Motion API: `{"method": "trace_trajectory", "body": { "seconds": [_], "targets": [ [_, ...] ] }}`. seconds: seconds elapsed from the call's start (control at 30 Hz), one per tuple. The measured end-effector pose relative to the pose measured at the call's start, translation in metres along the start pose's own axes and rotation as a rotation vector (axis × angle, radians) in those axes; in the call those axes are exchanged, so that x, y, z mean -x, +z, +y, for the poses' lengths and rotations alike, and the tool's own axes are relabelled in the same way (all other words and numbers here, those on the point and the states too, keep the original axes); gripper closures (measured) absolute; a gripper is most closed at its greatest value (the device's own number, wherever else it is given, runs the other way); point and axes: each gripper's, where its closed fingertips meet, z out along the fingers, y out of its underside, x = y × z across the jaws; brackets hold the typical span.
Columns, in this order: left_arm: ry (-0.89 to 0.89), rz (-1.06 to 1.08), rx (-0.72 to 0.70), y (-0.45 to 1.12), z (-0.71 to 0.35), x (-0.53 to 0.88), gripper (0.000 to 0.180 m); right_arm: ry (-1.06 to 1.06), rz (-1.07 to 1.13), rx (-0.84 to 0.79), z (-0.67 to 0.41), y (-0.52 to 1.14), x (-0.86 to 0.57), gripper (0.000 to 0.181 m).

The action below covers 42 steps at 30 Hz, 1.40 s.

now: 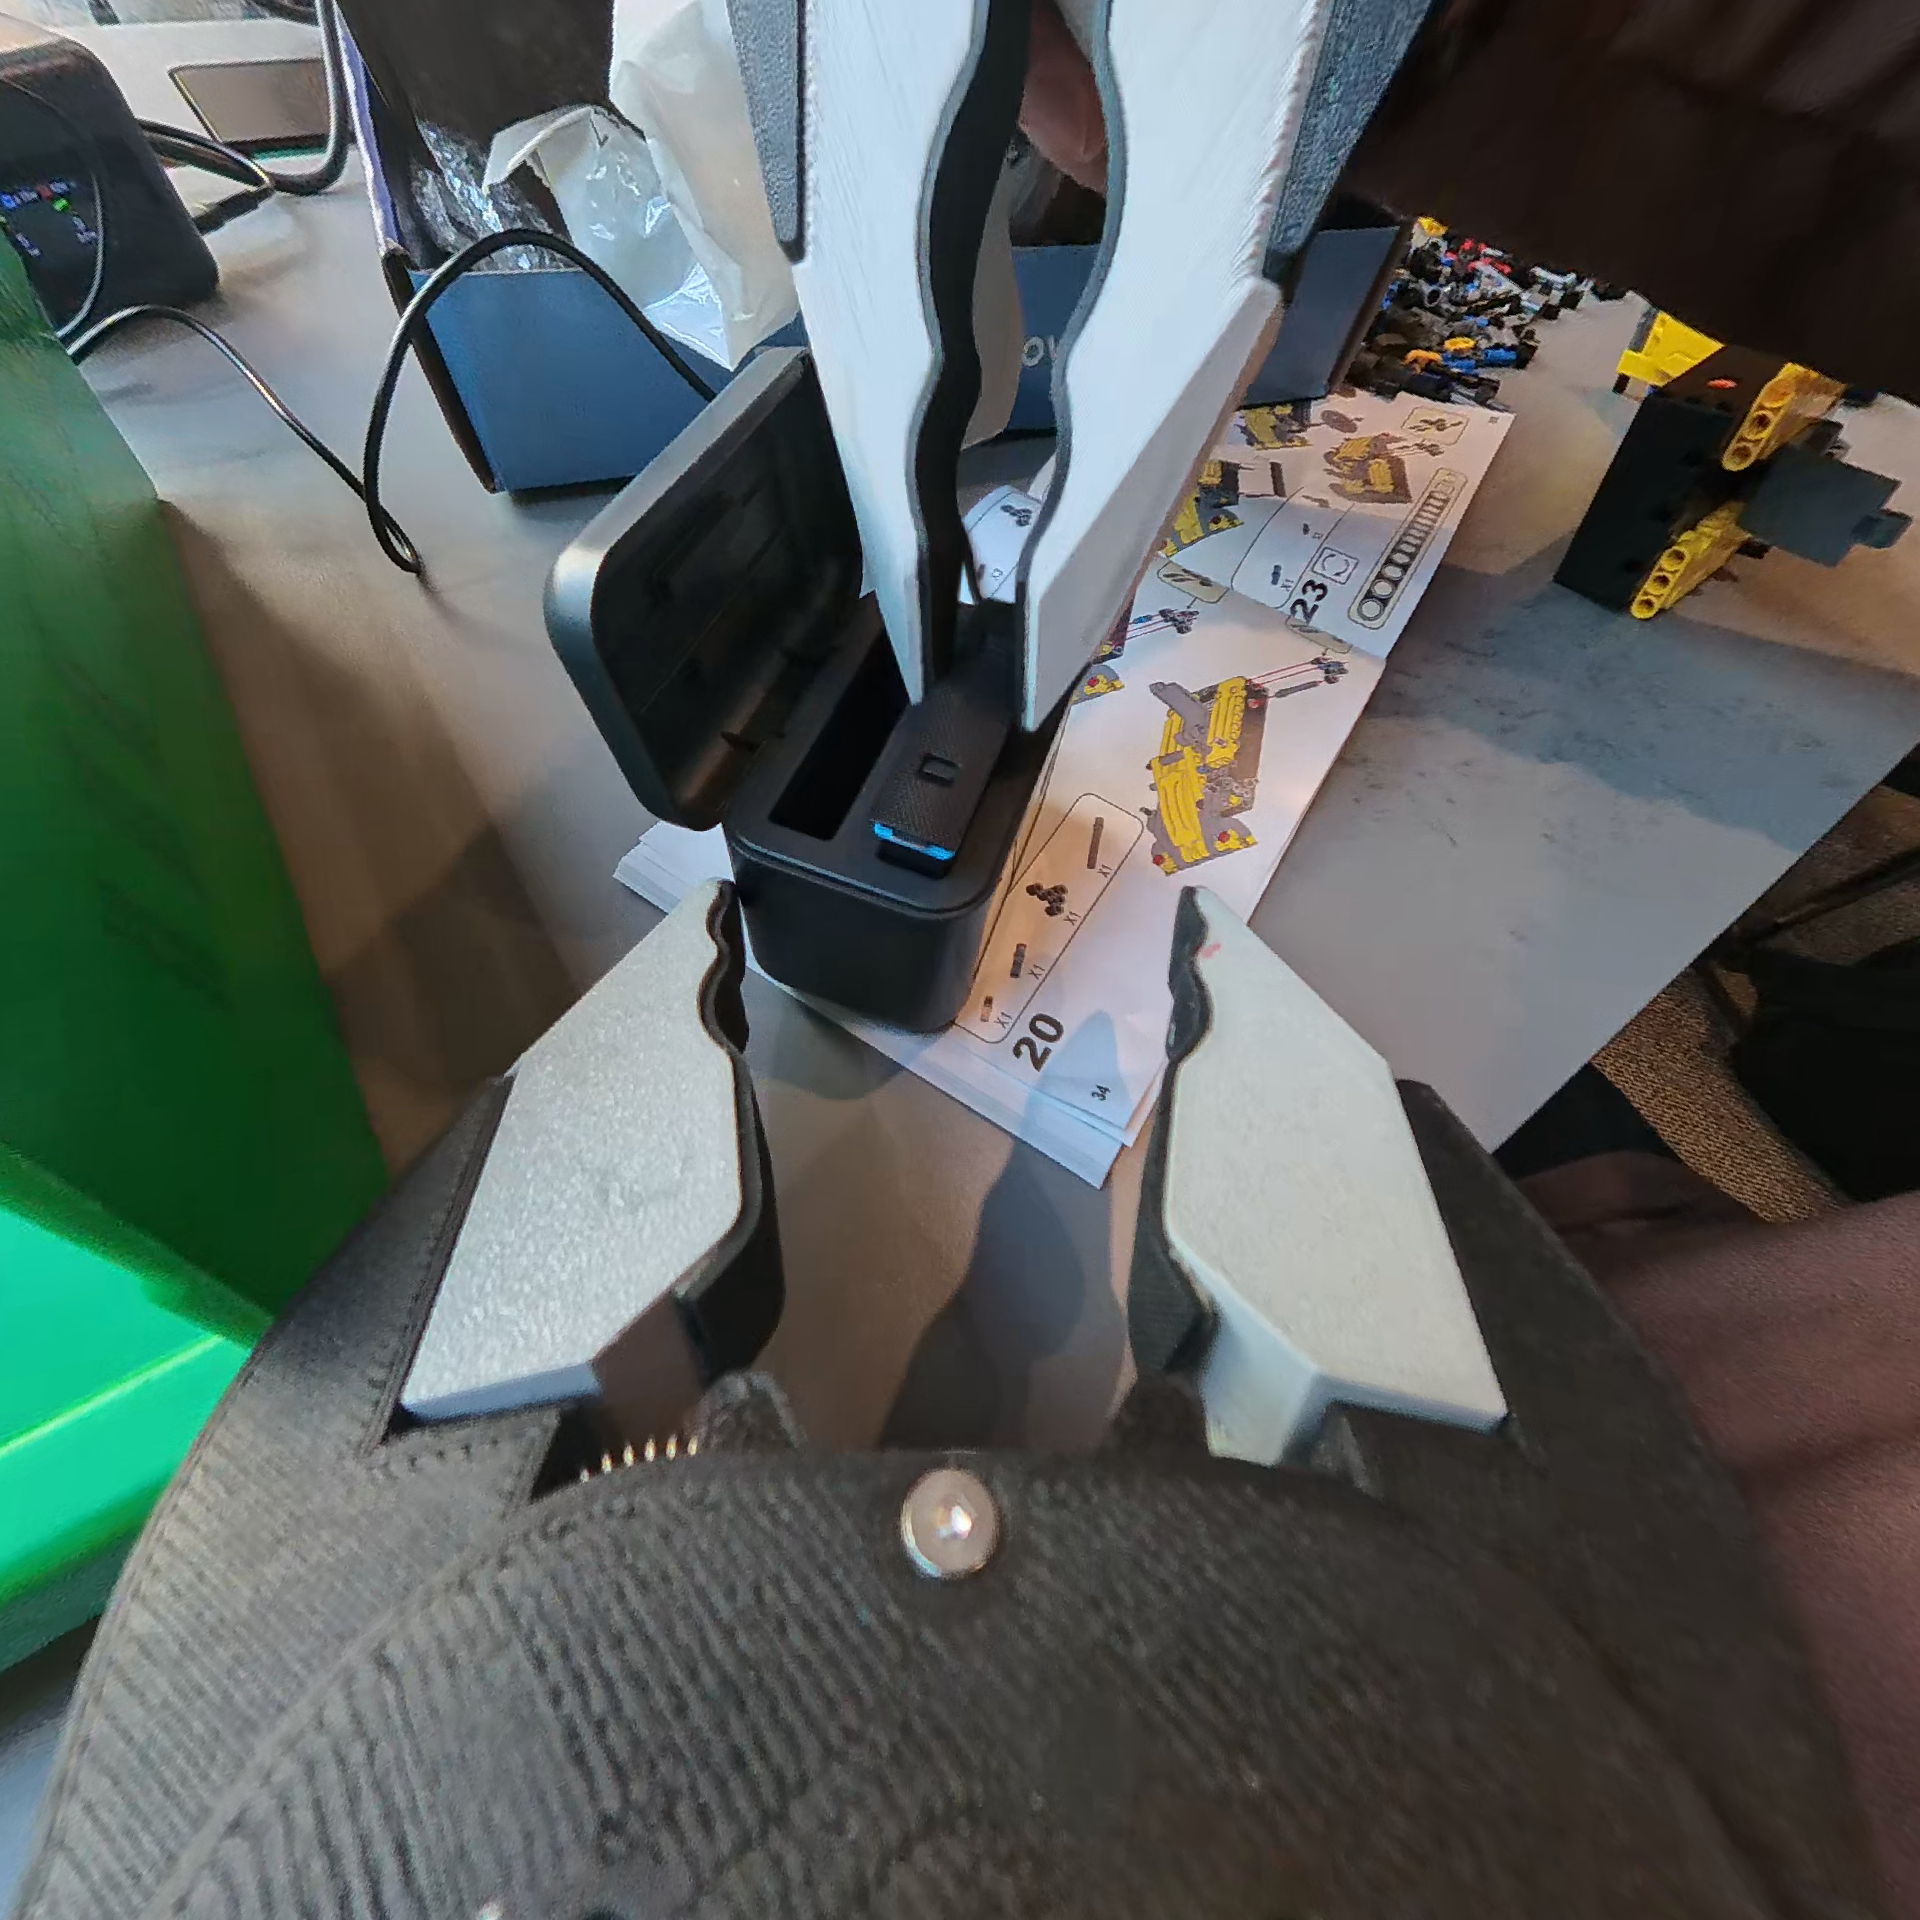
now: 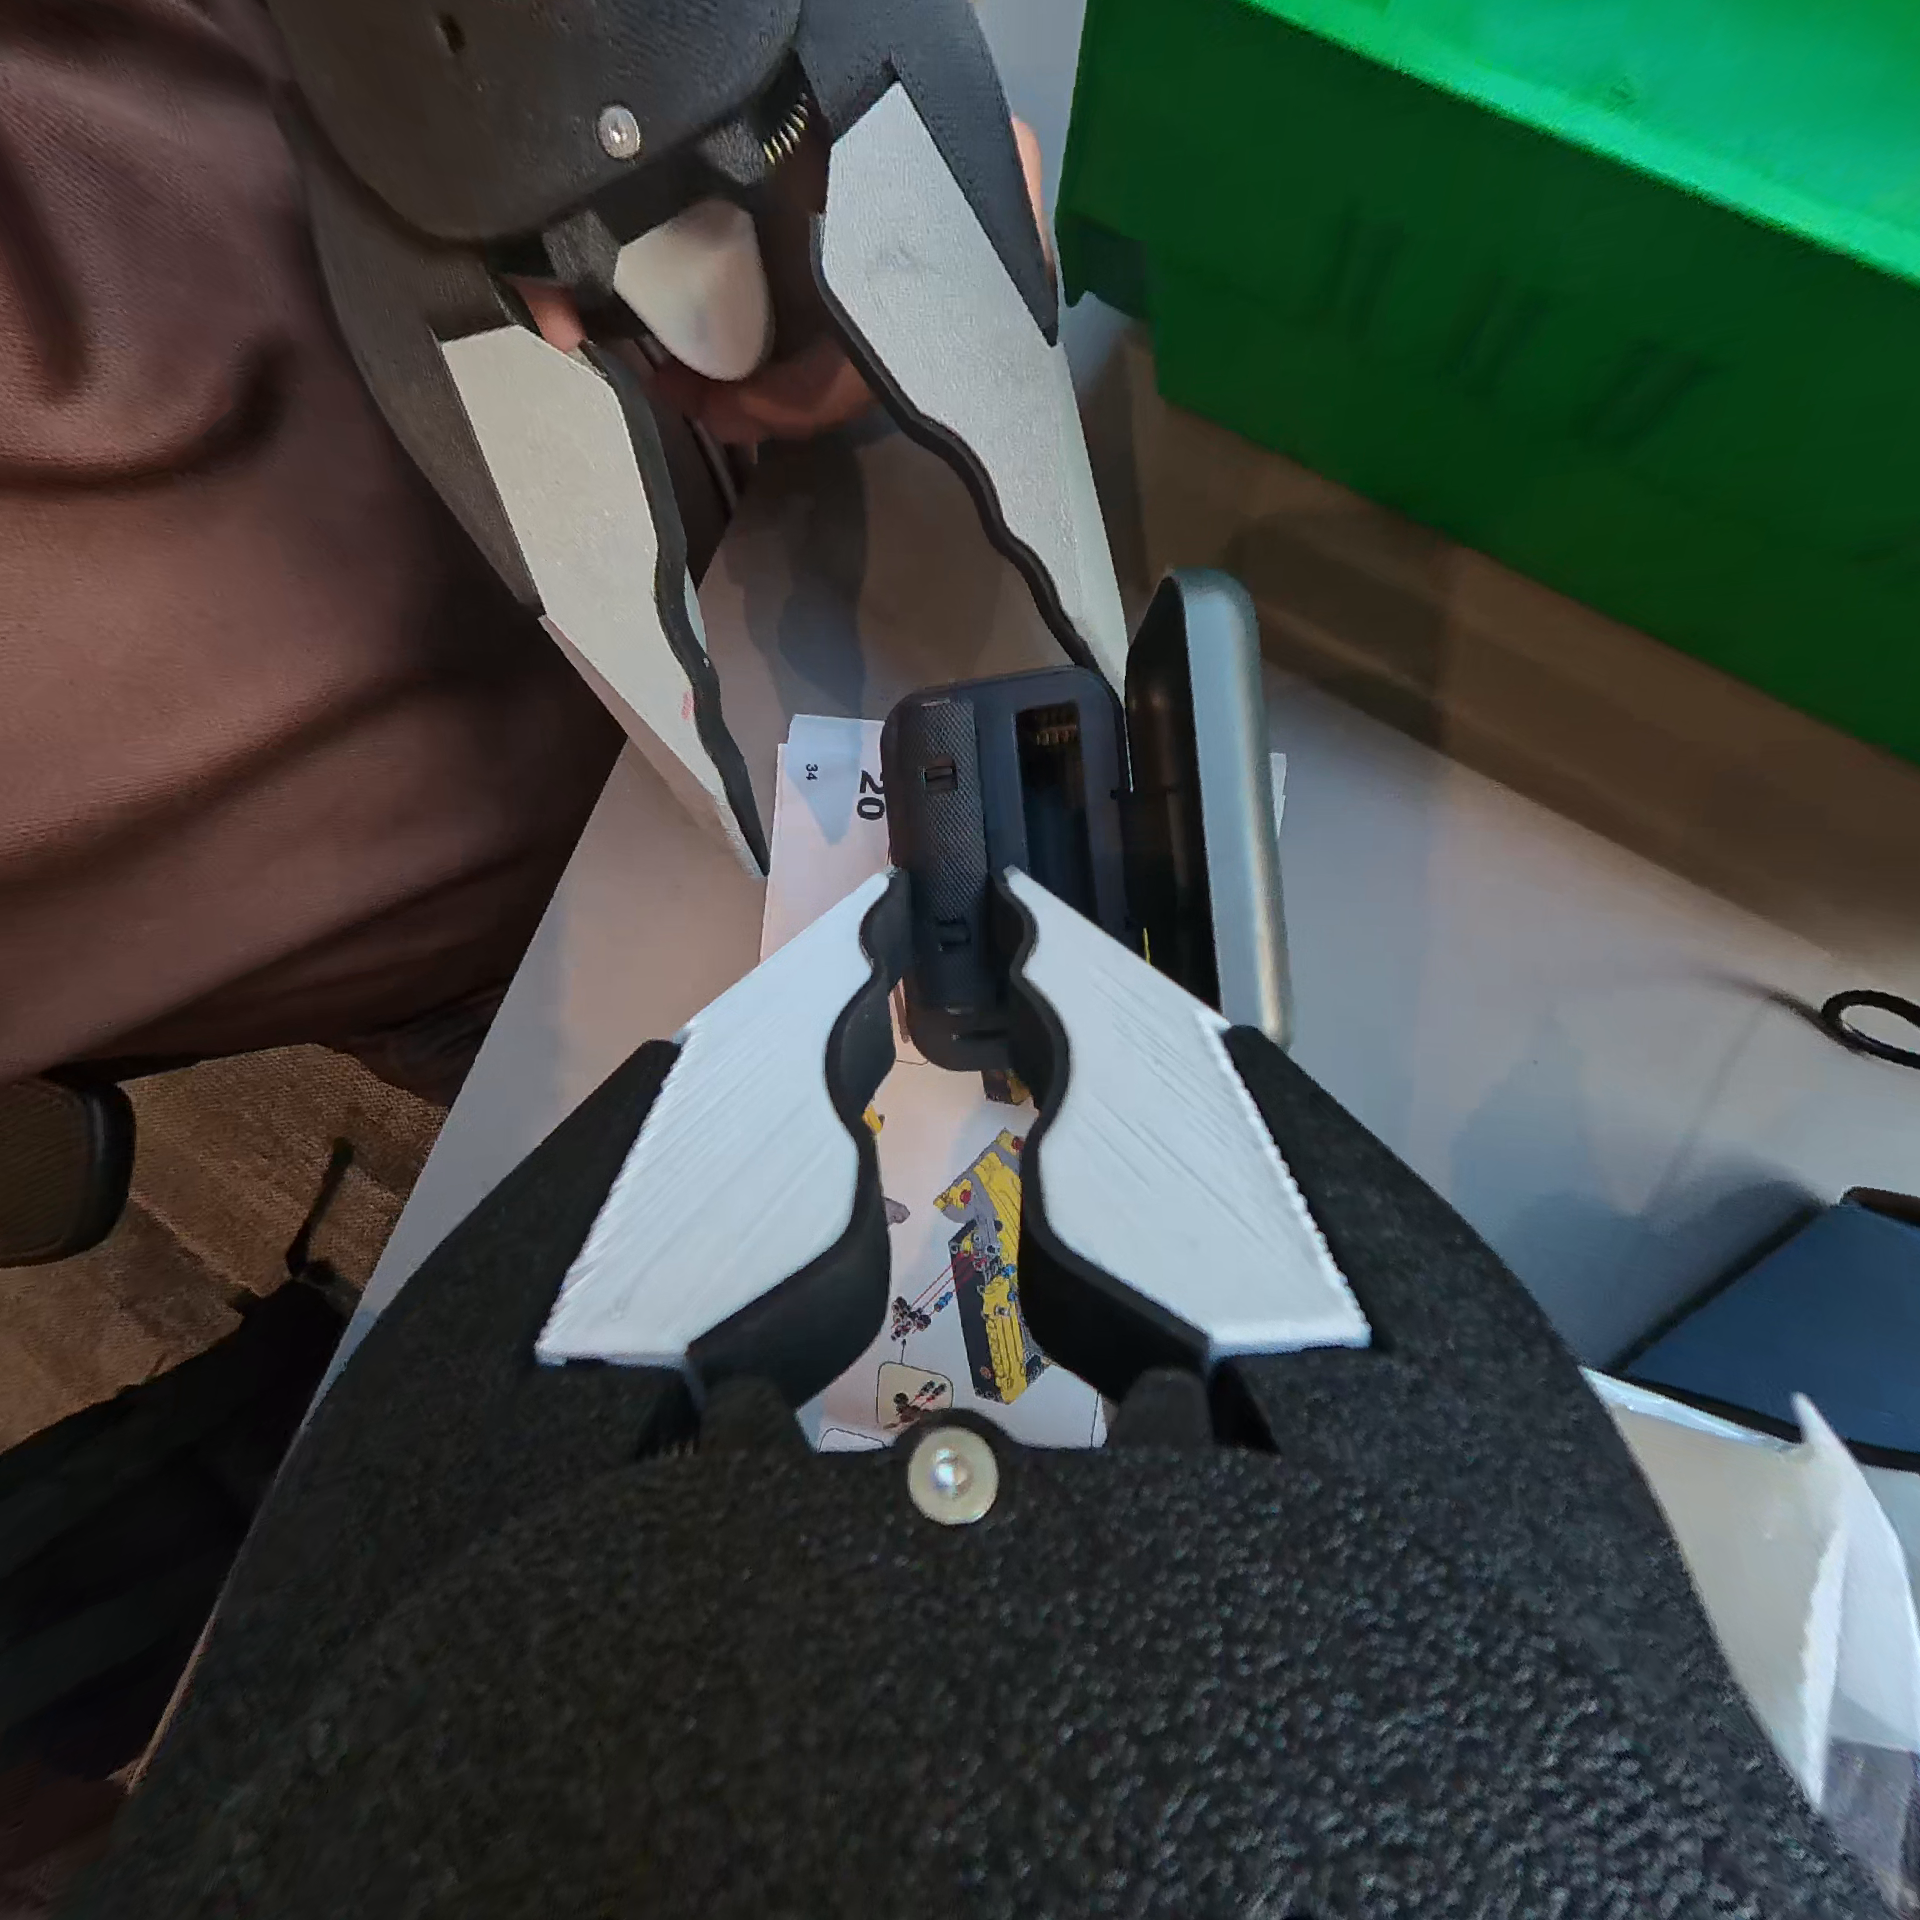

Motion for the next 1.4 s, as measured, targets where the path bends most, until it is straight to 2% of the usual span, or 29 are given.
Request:
{"method": "trace_trajectory", "body": {
  "seconds": [0.13,0.17,0.2,0.27,1.4],
  "targets": [
    [-0.003,0.003,-0.001,0.0,0.0,0.0,0.099,-0.003,0.009,-0.085,-0.018,-0.016,0.004,0.163],
    [-0.004,0.003,-0.002,0.0,0.0,0.0,0.099,-0.011,0.017,-0.103,-0.022,-0.02,0.005,0.167],
    [-0.005,0.004,-0.002,0.0,0.0,0.0,0.099,-0.021,0.025,-0.118,-0.026,-0.024,0.007,0.179],
    [-0.006,0.005,-0.003,0.0,0.0,0.0,0.099,-0.032,0.05,-0.13,-0.031,-0.026,0.009,0.181],
    [-0.012,0.012,-0.001,0.0,0.0,0.0,0.098,0.011,0.088,0.095,-0.022,0.013,0.002,0.181]
  ]
}}
